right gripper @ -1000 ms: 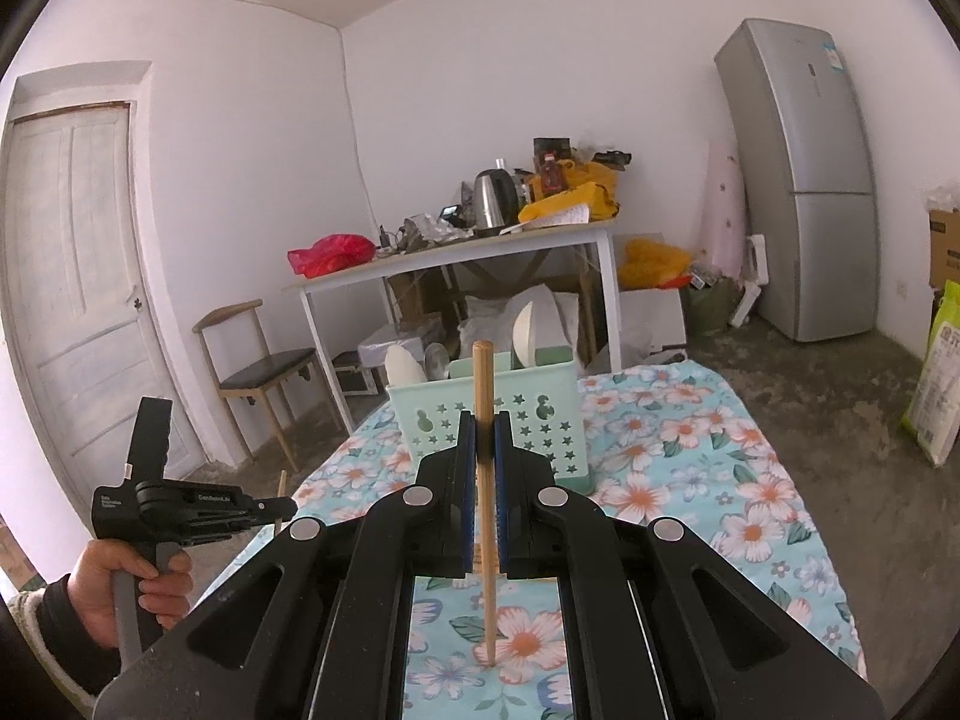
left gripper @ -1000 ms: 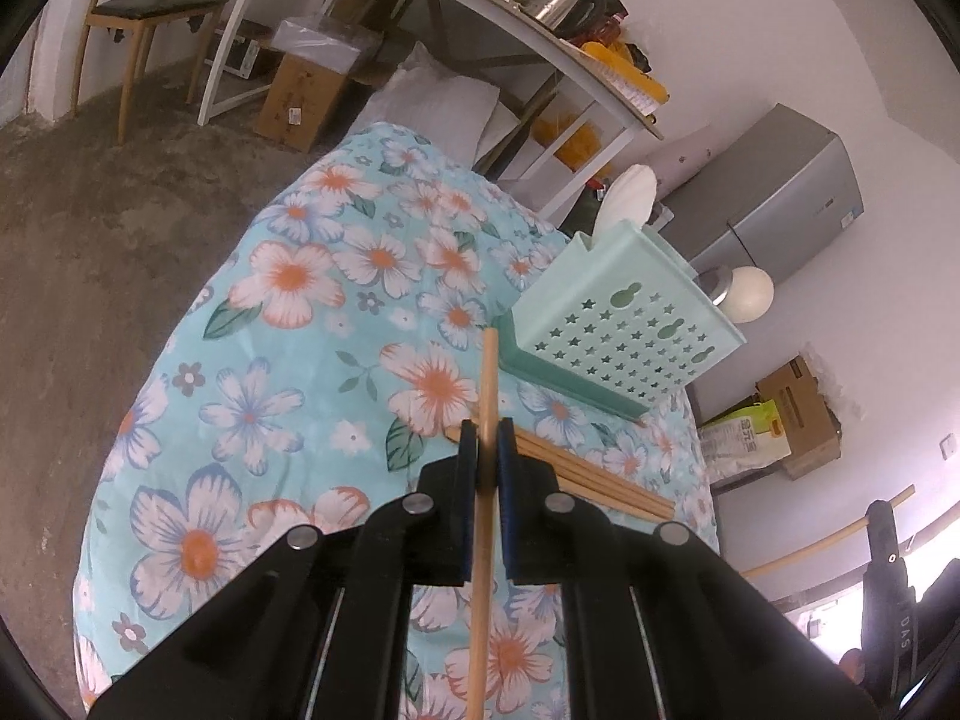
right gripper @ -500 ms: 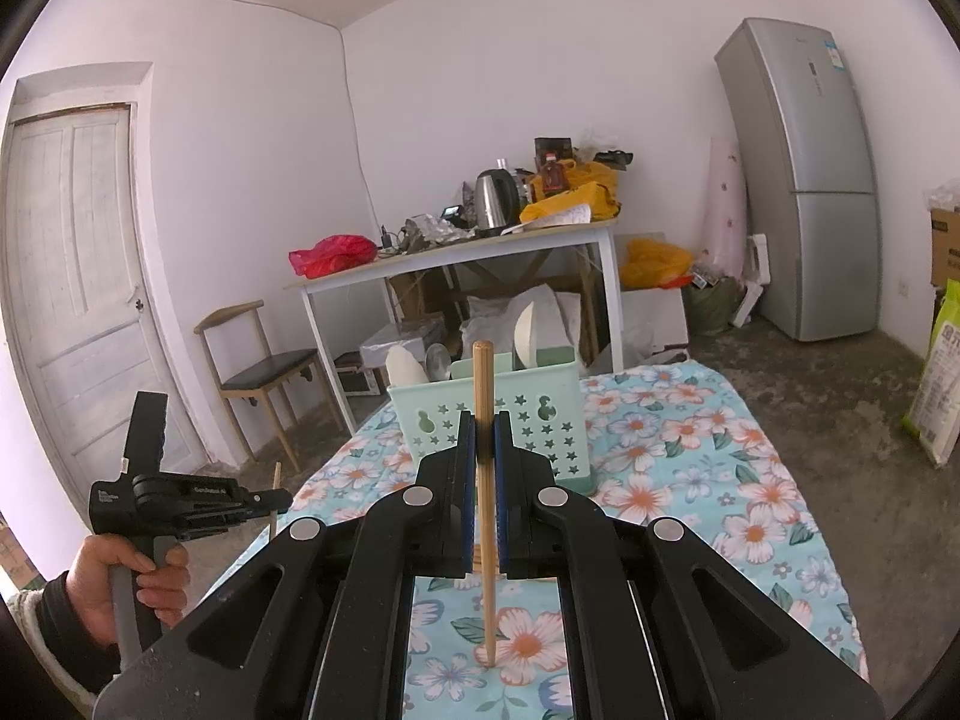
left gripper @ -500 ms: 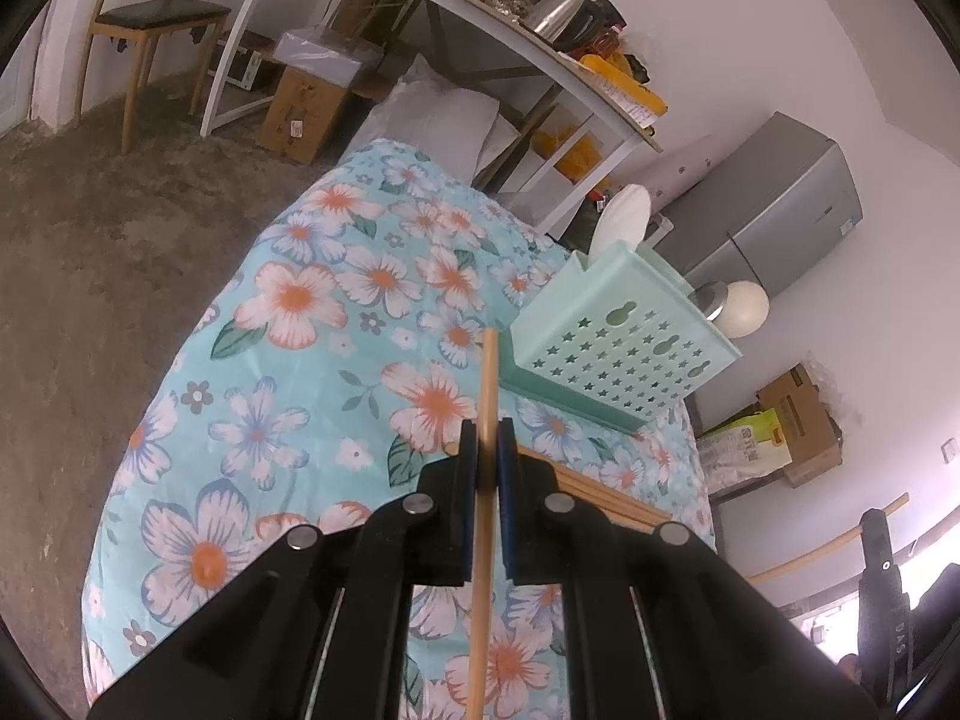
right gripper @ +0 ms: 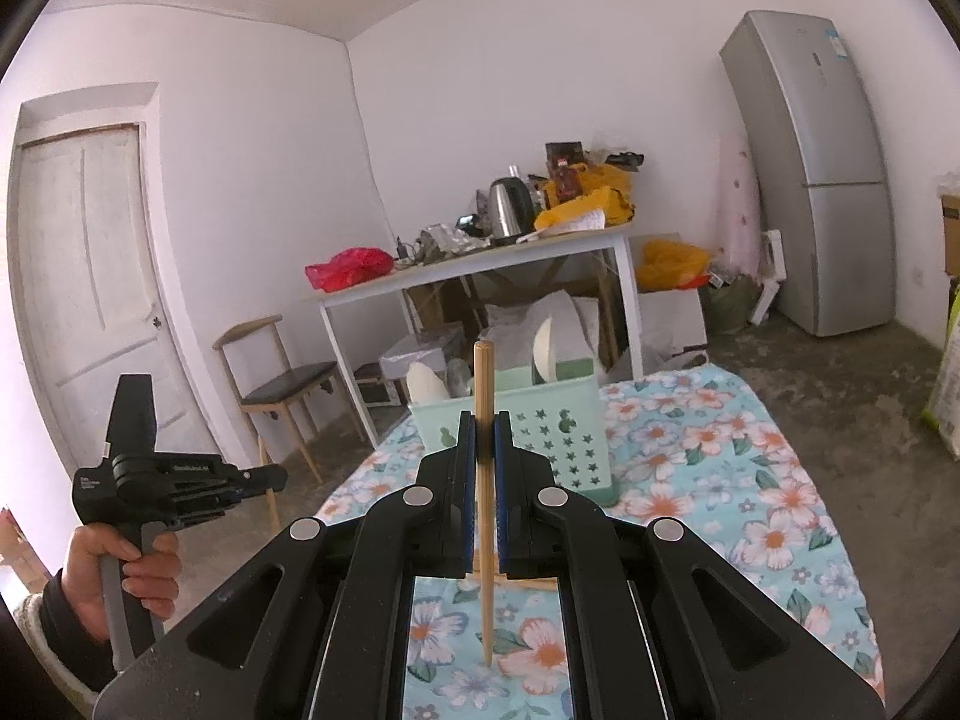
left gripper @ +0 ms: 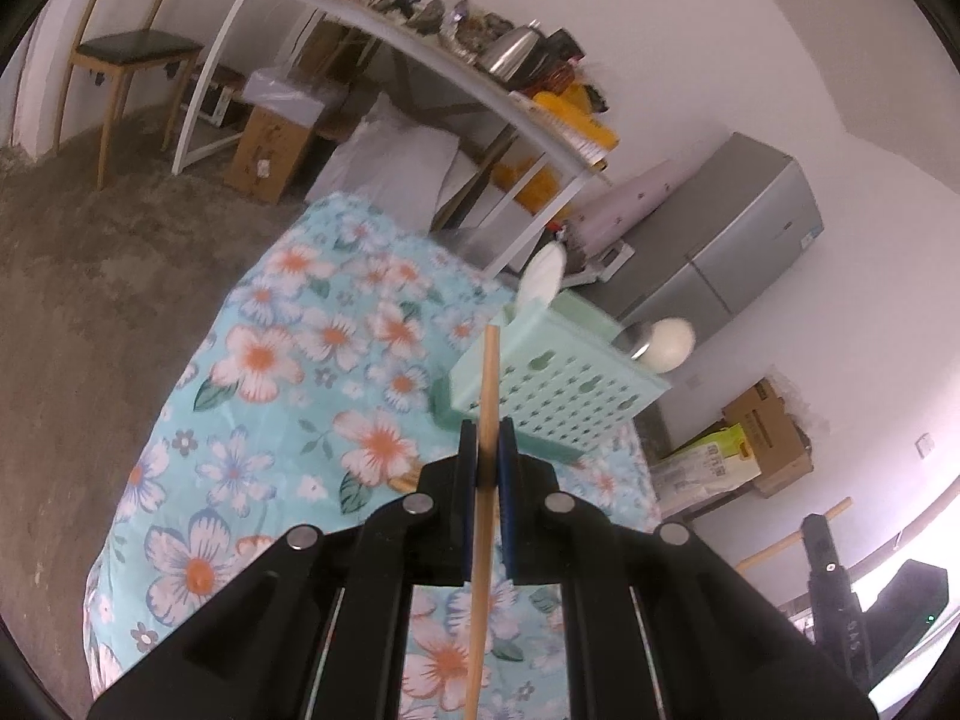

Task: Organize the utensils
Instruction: 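Carry the upright chopstick over the holder with the left tool while the right tool holds its chopstick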

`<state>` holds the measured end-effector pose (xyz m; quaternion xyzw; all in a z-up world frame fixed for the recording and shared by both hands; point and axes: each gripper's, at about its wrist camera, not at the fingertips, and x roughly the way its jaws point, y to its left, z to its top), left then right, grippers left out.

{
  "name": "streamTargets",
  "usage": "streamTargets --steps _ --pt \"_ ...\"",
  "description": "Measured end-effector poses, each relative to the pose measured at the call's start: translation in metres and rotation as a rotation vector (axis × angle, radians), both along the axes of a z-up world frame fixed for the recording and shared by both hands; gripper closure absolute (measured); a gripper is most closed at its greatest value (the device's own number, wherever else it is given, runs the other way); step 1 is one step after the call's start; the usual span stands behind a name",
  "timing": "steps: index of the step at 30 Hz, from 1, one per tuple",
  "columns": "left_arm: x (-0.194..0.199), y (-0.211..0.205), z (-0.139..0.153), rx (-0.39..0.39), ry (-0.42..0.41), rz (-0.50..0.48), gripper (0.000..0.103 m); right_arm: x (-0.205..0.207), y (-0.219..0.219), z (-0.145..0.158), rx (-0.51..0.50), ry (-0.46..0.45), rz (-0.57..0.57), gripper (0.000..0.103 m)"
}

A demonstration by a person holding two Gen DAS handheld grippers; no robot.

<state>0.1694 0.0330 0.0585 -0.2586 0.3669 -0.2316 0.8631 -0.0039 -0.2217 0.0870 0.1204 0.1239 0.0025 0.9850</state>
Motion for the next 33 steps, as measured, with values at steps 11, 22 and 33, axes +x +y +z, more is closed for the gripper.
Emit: streamTargets --steps 11,22,33 --pt "-0.013 0.005 0.045 -0.027 -0.120 -0.006 0.097 -0.010 -0.012 0.022 0.025 -0.075 -0.012 0.099" --pt "-0.025 0.007 0.078 -0.054 -0.227 0.000 0.097 -0.018 -0.024 0.026 0.035 -0.089 -0.028 0.099" --pt "-0.030 0.001 0.100 -0.048 -0.309 0.006 0.097 -0.019 -0.025 0.023 0.059 -0.081 -0.024 0.099"
